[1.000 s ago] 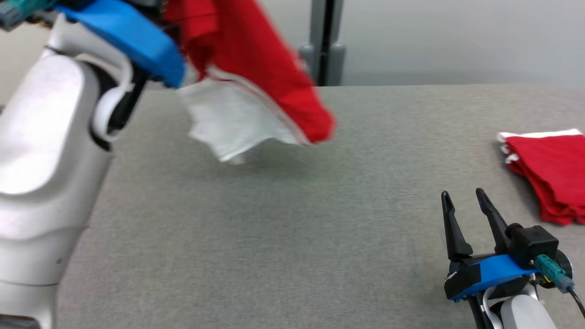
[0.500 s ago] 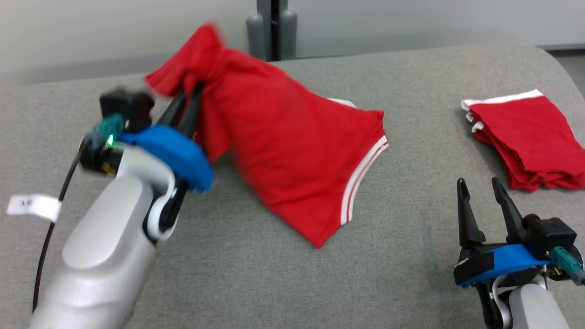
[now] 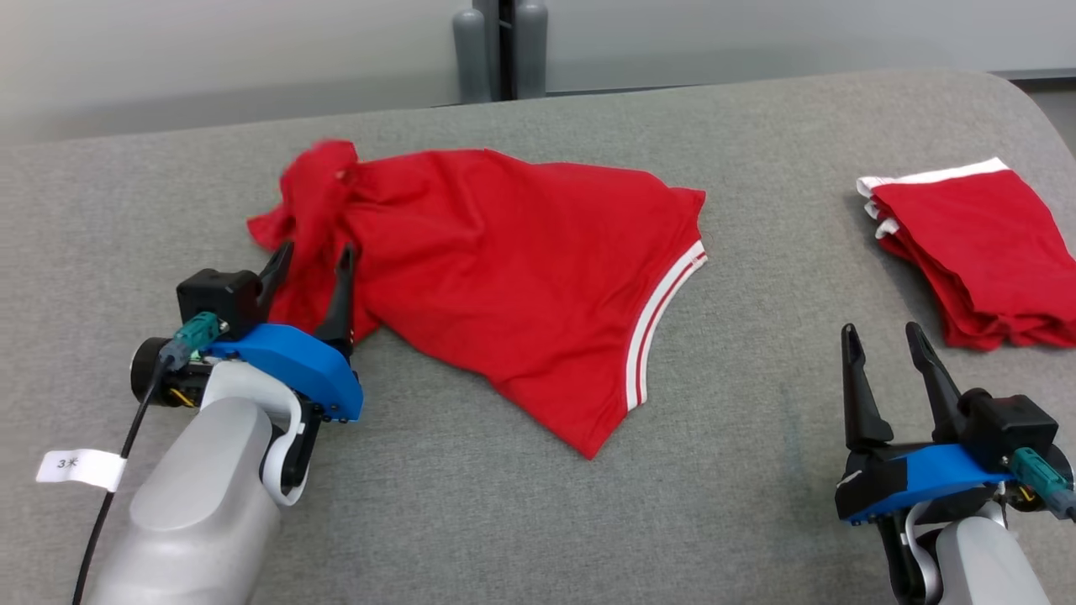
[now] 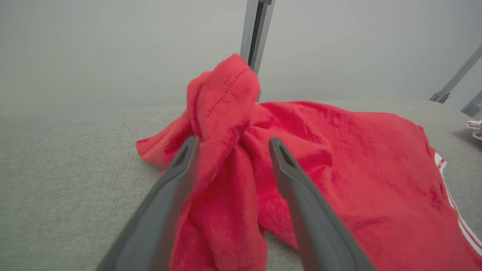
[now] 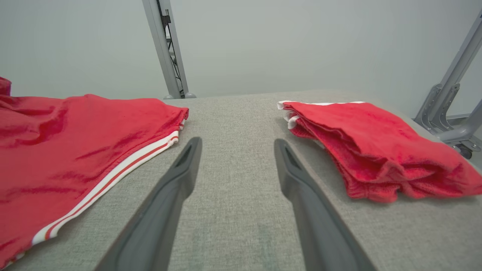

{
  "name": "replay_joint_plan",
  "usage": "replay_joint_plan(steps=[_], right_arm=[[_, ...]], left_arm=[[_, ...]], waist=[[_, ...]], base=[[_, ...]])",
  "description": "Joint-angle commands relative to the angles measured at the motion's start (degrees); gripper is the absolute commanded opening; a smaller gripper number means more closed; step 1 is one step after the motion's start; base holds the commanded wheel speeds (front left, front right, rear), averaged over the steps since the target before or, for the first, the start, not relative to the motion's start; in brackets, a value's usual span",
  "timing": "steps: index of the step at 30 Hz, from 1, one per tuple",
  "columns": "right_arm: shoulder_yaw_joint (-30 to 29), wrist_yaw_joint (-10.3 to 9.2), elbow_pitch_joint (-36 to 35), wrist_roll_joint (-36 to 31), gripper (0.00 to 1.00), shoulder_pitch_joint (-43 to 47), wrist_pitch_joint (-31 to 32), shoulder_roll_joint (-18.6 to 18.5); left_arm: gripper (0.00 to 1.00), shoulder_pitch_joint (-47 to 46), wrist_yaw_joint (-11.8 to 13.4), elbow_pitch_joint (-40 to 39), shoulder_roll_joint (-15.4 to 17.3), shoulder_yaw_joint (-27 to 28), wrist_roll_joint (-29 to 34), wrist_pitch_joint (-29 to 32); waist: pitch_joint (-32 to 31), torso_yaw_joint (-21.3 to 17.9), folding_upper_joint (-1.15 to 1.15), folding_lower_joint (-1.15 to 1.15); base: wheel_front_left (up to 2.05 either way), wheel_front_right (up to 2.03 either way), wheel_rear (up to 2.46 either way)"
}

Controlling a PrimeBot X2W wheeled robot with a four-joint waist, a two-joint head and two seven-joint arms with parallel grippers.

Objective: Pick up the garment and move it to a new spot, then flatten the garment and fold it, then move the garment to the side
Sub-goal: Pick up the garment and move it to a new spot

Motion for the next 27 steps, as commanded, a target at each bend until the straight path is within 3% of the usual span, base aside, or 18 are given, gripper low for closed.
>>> replay_joint_plan(steps=[1,5,11,27], right_arm=[[-0.12,0.00,-0.05,-0.67,1.00,-0.62,-0.33,-0.09],[-0.53,0.00,-0.28,-2.20,1.00,-0.61,-0.33,-0.09],[-0.98,0.00,0.15,-3.51,1.00,1.14,-0.33,-0.09],[1.37,0.00,2.18,-1.62,1.00,8.95,-0.34,-0.09]], left_arm=[[1.00,0.12,0.16,-0.14,-0.18,-0.06,0.79,-0.73],[1.00,1.71,0.63,-2.31,-0.30,1.06,2.67,-1.25],[1.00,9.06,3.57,-11.56,-0.04,6.23,7.34,-1.30],[1.00,31.46,6.58,-22.46,-4.89,15.48,14.85,-1.32]], waist=[[-0.47,0.38,0.00,0.00],[-2.22,1.58,0.00,0.00],[-5.79,3.56,0.00,0.00],[-12.96,7.17,0.00,0.00]], base=[[0.00,0.00,0.00],[0.00,0.00,0.00],[0.00,0.00,0.00],[0.00,0.00,0.00]])
